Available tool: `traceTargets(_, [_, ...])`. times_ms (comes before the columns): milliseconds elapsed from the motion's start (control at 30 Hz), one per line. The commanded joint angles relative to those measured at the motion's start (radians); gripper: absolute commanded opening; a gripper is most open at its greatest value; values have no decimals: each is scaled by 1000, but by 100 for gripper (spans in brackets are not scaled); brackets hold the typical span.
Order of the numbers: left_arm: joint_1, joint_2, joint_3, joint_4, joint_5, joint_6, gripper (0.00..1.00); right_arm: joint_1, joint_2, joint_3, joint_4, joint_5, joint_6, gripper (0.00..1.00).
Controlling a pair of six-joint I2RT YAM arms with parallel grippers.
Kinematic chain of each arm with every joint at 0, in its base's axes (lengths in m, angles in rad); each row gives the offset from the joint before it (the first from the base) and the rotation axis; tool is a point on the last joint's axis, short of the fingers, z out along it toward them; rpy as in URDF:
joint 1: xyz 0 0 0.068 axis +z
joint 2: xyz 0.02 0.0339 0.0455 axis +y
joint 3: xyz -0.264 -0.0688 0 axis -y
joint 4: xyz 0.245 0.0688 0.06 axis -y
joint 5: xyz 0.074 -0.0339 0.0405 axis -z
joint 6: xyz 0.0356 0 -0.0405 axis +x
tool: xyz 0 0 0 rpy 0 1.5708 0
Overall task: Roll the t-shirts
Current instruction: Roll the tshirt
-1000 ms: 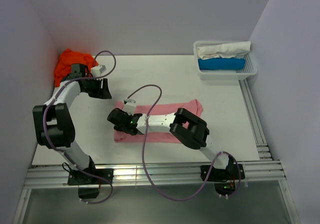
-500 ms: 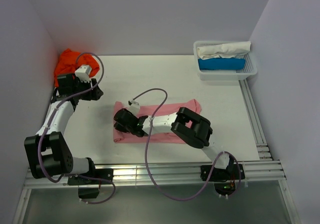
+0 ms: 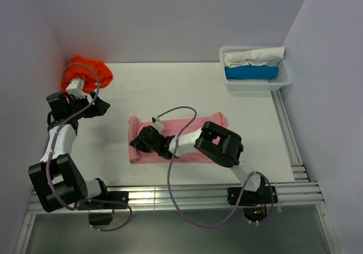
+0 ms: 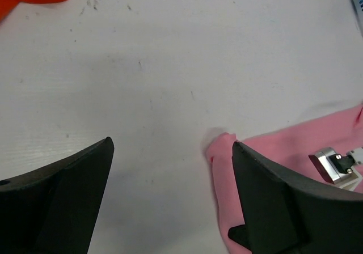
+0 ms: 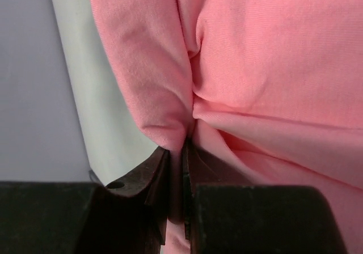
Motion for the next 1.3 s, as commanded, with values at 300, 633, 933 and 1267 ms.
traceTargets(300, [-85,-9,-95,-3,61,205,99,-13,27,-166,224,-146,114,0])
traceTargets(633, [-260,10,-170,-31,-94,282,99,-33,62,-239,446,-177,198,0])
traceTargets(933, [-333,100,-139,-51,-150,265,79,-47,85,-233,520,-218,237,0])
traceTargets(1267, [-403,160,-106,-46,-207,212,63,-69,102,-184,488,-237,235,0])
